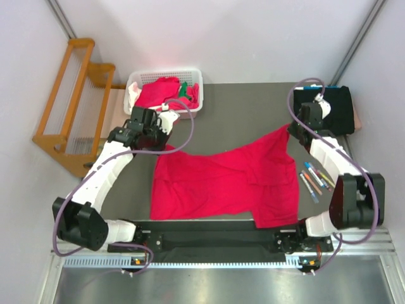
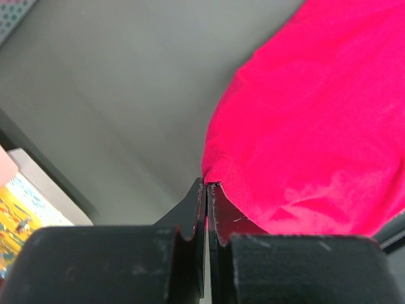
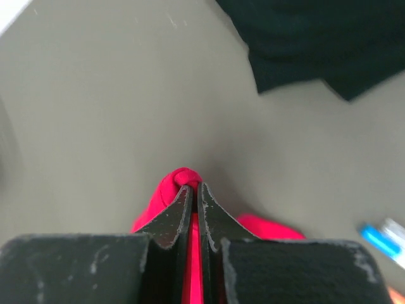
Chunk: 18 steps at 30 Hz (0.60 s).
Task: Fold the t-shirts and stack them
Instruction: Flatten the tshirt out
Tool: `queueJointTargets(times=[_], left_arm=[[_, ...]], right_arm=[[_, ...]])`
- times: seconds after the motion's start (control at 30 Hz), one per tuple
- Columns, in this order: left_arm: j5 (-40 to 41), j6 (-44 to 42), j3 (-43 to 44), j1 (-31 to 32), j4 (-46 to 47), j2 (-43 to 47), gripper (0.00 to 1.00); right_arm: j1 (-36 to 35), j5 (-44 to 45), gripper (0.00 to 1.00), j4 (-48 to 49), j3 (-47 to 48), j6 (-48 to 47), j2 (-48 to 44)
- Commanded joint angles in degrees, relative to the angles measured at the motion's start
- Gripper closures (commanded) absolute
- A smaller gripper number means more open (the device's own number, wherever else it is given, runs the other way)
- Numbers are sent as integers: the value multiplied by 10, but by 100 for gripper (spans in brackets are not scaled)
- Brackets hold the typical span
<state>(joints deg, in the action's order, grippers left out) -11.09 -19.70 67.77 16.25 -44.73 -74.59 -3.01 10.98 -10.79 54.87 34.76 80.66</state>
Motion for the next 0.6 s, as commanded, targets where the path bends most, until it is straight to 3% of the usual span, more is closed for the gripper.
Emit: queueJointTargets(times=[0.0,0.33,0.57], left_arm=[[2,-6,31,-3,61,-13,100],[55,-22,26,-22,124,-87,100],[31,-33,84,-137,137,-205,100]], right_arm=[[16,-16,100,84,61,16,44],[26,-58,100,76,171,6,216],[25,-55,100,81,172,8,229]])
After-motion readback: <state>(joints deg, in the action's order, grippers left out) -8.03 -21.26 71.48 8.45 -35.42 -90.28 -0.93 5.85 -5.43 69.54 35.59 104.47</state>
